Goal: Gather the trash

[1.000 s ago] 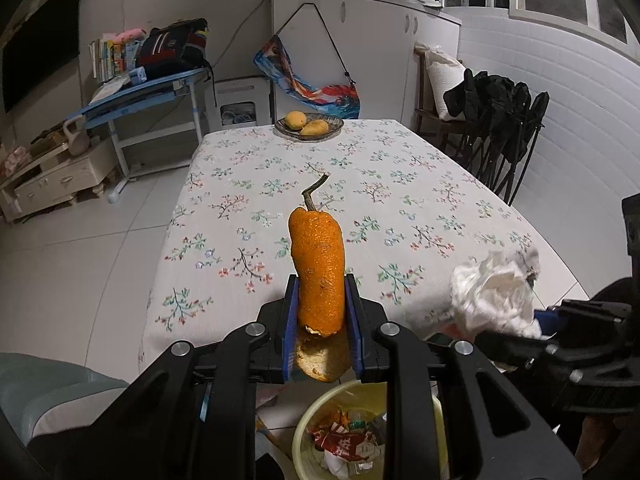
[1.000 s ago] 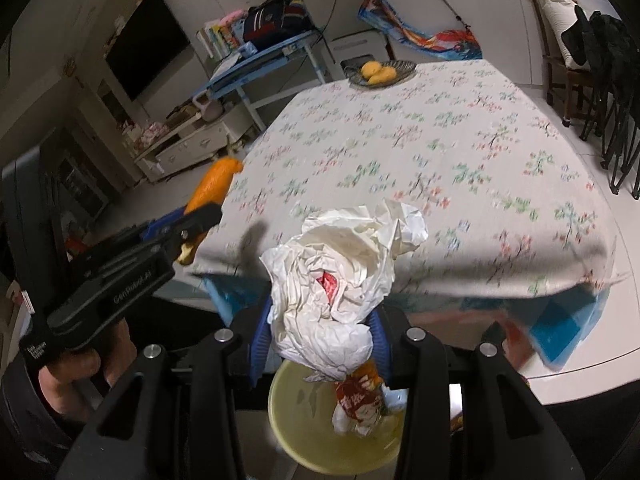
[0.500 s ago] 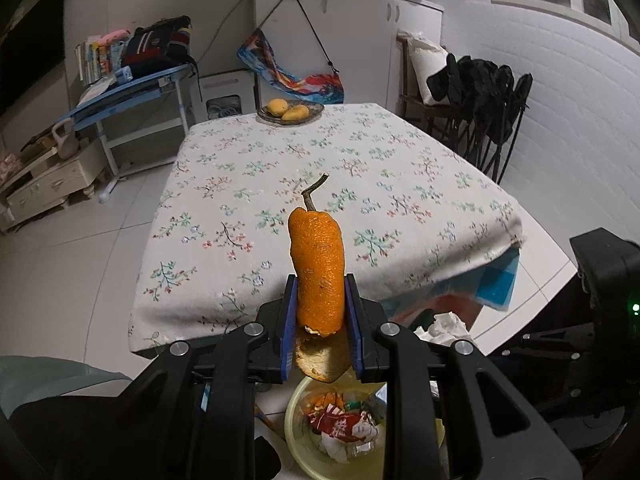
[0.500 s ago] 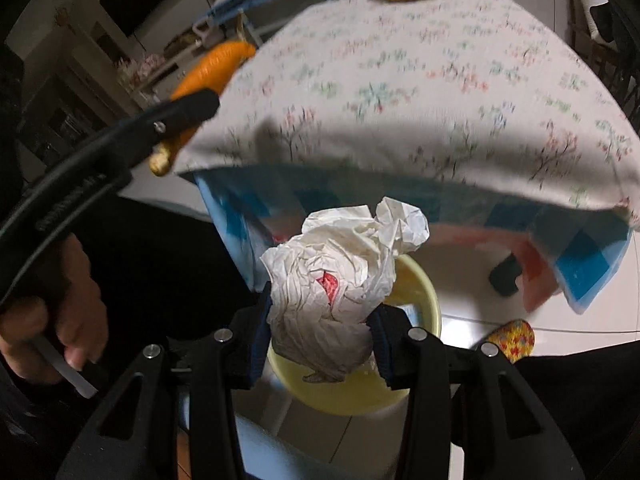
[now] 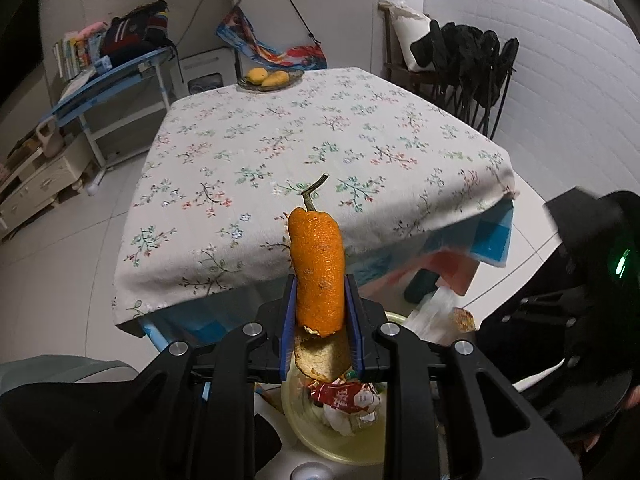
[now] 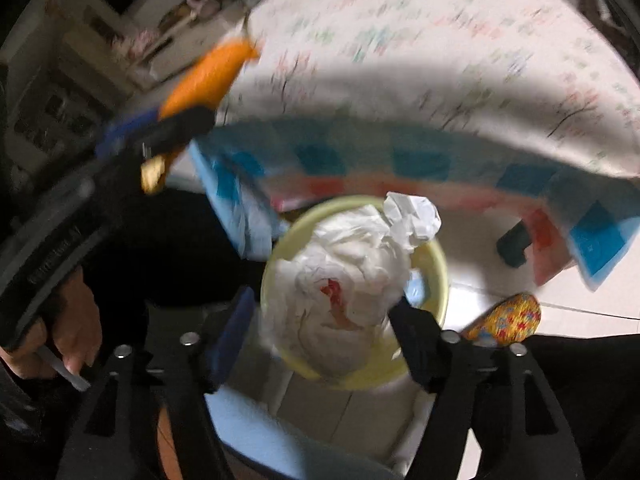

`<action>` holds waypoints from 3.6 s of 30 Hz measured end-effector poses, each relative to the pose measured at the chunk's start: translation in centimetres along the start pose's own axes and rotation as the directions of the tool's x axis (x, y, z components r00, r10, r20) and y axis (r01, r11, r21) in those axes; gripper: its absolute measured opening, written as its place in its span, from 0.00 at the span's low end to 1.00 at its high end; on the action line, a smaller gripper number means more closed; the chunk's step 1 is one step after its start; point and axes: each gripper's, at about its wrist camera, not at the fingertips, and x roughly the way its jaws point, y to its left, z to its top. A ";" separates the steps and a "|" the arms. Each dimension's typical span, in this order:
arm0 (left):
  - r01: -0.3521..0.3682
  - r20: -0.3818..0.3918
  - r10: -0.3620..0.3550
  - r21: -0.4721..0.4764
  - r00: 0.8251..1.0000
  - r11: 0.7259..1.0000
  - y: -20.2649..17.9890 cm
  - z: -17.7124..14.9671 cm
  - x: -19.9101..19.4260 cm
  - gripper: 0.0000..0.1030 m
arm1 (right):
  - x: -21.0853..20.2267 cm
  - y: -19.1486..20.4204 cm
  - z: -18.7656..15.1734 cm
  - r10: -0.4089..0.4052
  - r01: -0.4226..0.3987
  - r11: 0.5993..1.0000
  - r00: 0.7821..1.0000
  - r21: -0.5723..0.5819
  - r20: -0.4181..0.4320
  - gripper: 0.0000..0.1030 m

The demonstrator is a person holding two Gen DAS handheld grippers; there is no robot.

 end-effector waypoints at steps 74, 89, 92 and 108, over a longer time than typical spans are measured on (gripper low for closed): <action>-0.241 0.289 0.312 -0.255 0.905 0.936 1.8 3.8 -7.5 0.93 | -14.8 0.7 -0.2 -0.385 0.351 0.910 0.518 0.221 0.763 0.92; -0.263 0.287 0.331 -0.251 0.899 0.932 2.2 3.6 -7.1 0.93 | -14.1 1.0 0.0 -0.414 0.377 0.896 0.527 0.233 0.742 0.93; -0.264 0.287 0.331 -0.249 0.899 0.932 2.2 3.7 -7.1 0.93 | -14.0 1.0 -0.1 -0.415 0.375 0.897 0.527 0.236 0.741 0.93; -0.267 0.282 0.332 -0.246 0.900 0.932 2.3 3.9 -7.0 0.93 | -14.0 1.0 0.0 -0.420 0.385 0.893 0.533 0.231 0.735 0.93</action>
